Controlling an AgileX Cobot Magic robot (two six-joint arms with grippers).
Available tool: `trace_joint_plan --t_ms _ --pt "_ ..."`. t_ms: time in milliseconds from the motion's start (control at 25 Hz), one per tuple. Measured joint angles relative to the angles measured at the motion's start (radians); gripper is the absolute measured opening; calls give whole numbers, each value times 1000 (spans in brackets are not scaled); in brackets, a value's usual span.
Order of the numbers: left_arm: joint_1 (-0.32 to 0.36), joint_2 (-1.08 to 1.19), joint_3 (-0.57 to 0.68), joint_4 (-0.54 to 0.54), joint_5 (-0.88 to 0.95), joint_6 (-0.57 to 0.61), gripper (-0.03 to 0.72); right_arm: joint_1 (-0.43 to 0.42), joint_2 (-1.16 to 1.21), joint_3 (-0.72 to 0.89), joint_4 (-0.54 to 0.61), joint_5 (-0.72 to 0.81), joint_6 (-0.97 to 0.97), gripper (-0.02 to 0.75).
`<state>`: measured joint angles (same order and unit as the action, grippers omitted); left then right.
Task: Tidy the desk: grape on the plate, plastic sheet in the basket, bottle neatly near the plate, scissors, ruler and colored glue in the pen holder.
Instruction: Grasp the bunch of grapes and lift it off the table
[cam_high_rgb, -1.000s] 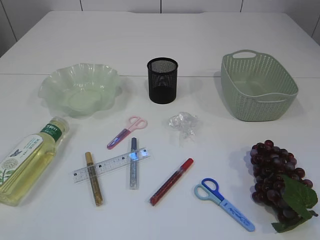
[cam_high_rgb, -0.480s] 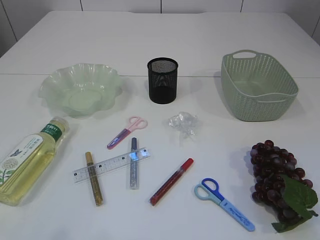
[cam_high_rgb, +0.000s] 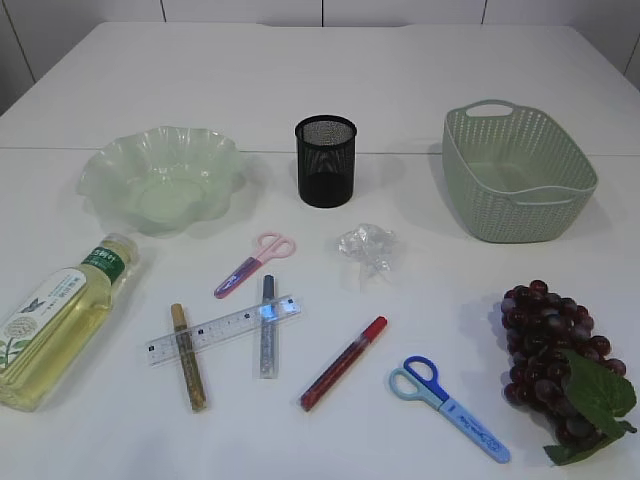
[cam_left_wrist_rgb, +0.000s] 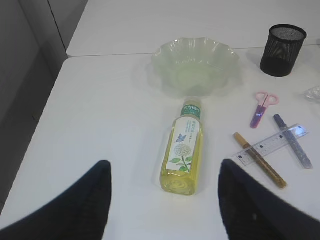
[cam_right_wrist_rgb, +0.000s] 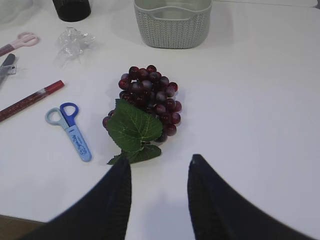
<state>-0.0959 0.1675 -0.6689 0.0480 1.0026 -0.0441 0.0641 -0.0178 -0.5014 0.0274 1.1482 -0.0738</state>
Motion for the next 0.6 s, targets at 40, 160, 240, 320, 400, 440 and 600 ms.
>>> trace_joint_plan --t_ms 40,160,240,320,400,440,600 --pt "0 13 -6 0 0 0 489 0 0 0 0 0 0 311" --pt "0 45 -9 0 -4 0 489 0 0 0 0 0 0 311" --pt "0 57 -9 0 -4 0 489 0 0 0 0 -2 0 311" --pt "0 64 -9 0 -4 0 489 0 0 0 10 -2 0 311" --pt "0 68 -9 0 -6 0 489 0 0 0 14 -2 0 311" --pt "0 71 -9 0 -6 0 489 0 0 0 14 -2 0 311" --pt "0 89 -15 -7 -8 0 489 0 39 -11 16 24 31 312"
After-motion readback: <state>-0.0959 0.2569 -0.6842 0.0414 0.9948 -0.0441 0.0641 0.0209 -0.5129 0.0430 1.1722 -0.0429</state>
